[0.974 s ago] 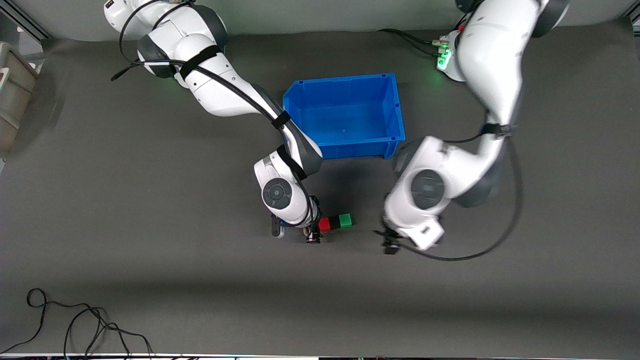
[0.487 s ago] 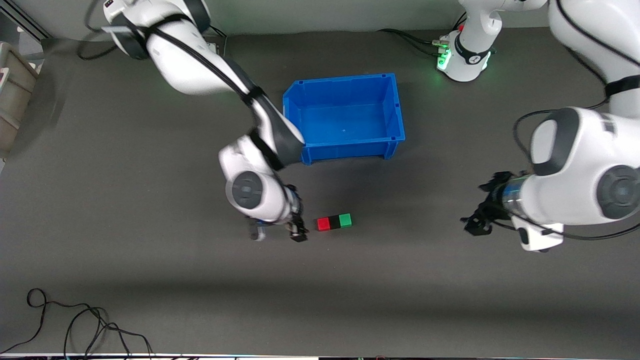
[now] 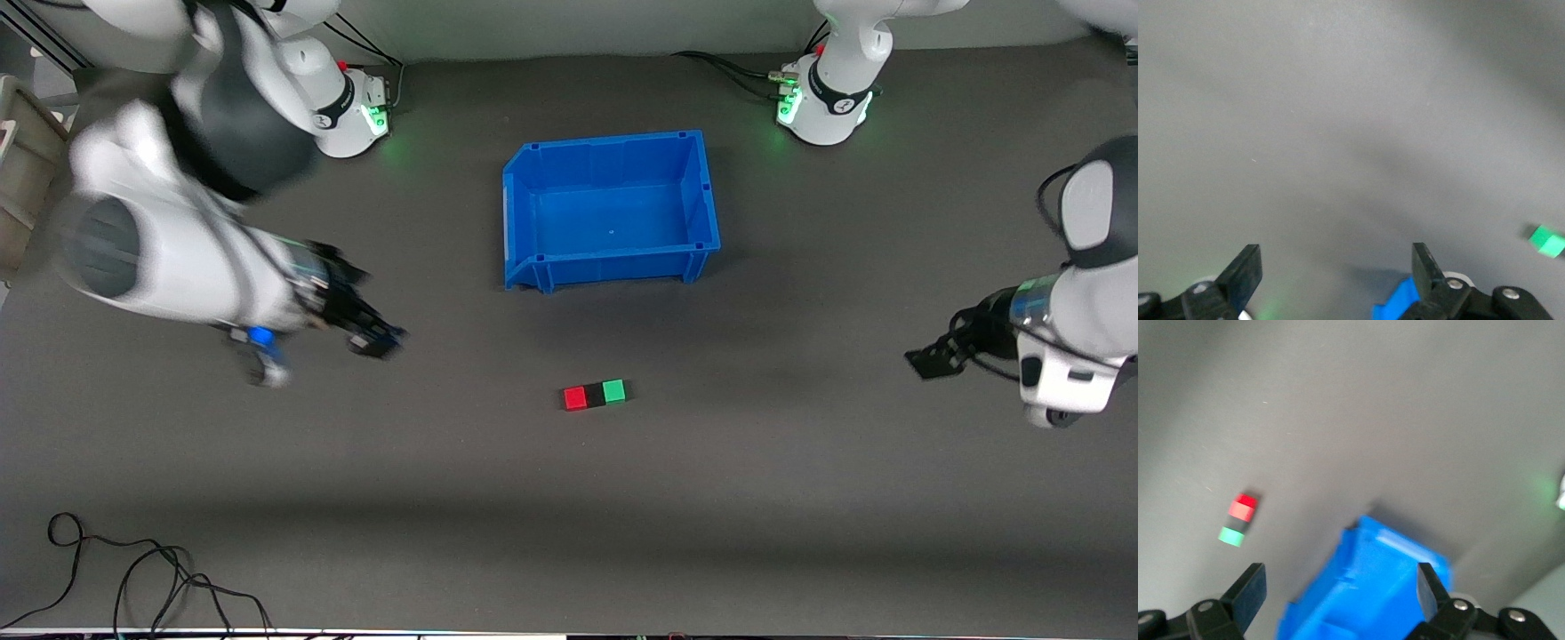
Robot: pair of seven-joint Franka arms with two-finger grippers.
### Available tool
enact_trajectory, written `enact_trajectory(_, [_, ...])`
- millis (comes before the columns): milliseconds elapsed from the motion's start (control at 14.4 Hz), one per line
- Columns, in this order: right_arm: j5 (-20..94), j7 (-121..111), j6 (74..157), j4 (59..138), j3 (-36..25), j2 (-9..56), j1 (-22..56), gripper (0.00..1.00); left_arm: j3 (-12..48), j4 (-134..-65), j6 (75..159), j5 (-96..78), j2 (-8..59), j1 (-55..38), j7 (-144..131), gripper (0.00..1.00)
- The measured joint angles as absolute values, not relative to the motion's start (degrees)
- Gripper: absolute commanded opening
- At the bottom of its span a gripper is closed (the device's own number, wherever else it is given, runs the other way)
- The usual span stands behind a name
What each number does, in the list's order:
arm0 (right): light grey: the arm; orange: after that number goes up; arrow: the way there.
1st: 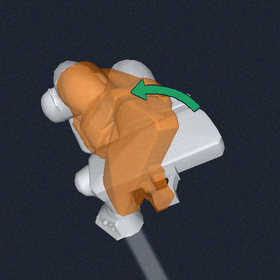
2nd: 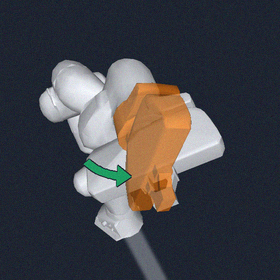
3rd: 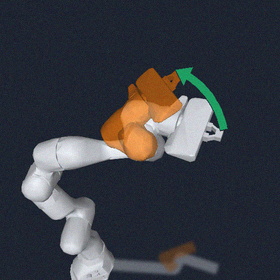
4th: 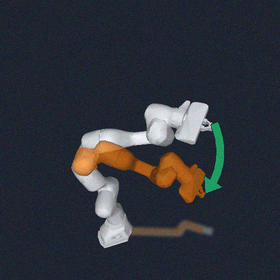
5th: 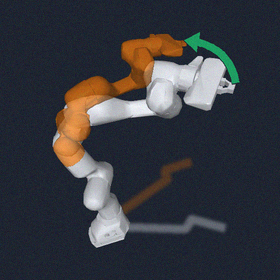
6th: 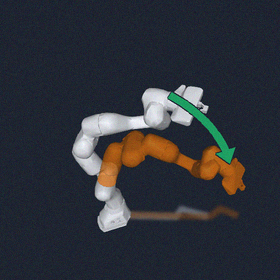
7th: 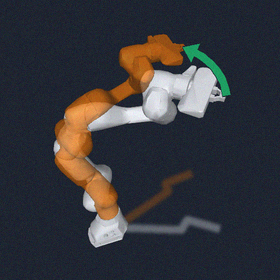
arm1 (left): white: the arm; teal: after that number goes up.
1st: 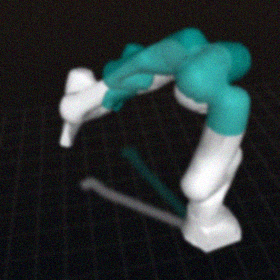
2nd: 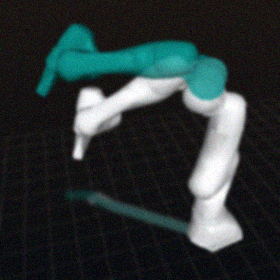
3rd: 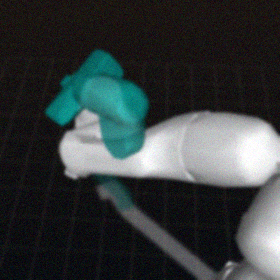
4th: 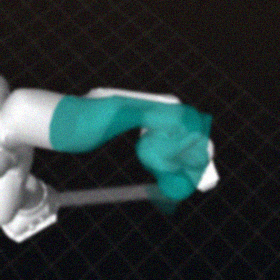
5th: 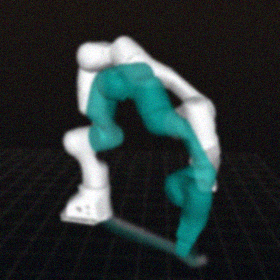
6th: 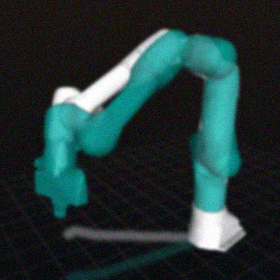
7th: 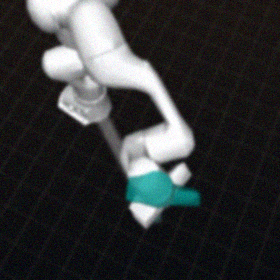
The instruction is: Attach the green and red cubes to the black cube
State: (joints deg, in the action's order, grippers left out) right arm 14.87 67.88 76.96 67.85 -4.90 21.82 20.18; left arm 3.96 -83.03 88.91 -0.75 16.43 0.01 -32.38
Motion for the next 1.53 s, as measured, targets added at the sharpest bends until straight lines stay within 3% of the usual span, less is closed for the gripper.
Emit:
enact_trajectory(209, [10.0, 49.6, 70.5, 72.3, -6.7, 15.1, 19.0, 1.00, 3.9, -88.0, 88.3, 0.0, 10.8, 2.2, -26.0, 1.00])
enact_trajectory(626, [7.2, 18.6, 69.7, 78.7, -16.6, 8.6, 19.0, 1.00, 3.9, -99.1, 86.8, 2.8, -0.8, 3.0, -14.1, 1.00])
enact_trajectory(835, [7.1, 11.1, 72.5, 79.1, -19.4, 8.5, 18.9, 1.00, 2.8, -99.3, 84.7, 3.1, -2.6, 4.4, -9.8, 1.00])
enact_trajectory(1530, [4.2, 6.2, 83.2, 87.8, -18.2, 3.0, 17.5, 1.00, 3.0, -96.0, 91.2, -2.3, -1.4, 4.0, -3.2, 1.00])
